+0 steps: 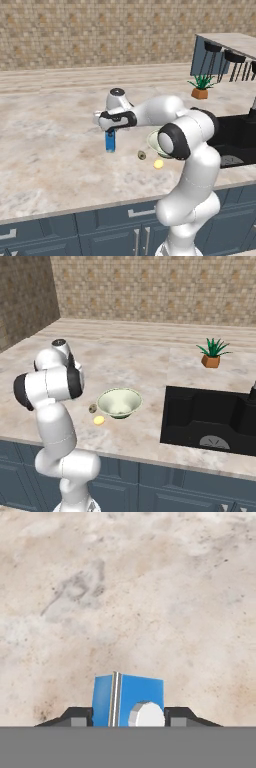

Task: Gather the eggs and milk located in the vicinity of the sink area and place them right next to the bowl.

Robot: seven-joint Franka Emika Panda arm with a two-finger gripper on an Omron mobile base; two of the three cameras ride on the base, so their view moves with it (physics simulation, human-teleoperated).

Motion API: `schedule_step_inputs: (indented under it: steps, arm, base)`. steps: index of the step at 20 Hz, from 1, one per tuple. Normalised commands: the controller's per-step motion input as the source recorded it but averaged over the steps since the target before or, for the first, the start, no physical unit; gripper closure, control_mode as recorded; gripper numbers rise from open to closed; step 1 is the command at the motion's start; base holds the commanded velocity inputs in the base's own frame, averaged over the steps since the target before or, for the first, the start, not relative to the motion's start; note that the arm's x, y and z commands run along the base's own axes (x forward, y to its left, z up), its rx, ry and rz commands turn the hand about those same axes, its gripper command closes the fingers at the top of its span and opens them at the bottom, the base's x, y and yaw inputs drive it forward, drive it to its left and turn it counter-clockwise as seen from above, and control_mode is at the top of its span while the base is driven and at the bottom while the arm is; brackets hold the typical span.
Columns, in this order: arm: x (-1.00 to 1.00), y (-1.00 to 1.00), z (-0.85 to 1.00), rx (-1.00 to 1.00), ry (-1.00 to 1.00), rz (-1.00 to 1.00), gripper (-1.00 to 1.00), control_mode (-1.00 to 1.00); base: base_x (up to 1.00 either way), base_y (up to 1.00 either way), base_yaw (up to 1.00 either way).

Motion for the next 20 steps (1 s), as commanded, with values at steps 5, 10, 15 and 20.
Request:
schedule_step_inputs:
  steps: [5, 10, 15, 20]
  arm:
    - [-0.32, 0.0, 0.49, 0.0, 0.08, -0.01, 1.0, -1.0]
    - [-0.48, -0.1, 0.37, -0.03, 0.08, -0.02, 1.0, -1.0]
    - [-0.76, -0.34, 0.04, -0.07, 0.01, 0.0, 1.0, -1.0]
    - [-0.98, -0.44, 0.0, -0.04, -0.04, -0.04, 1.0, -1.0]
  base:
    - [0.0, 0.0, 0.0]
    - [0.0, 0.0, 0.0]
    - [0.0, 0.0, 0.0]
    - [0.0, 0.0, 0.0]
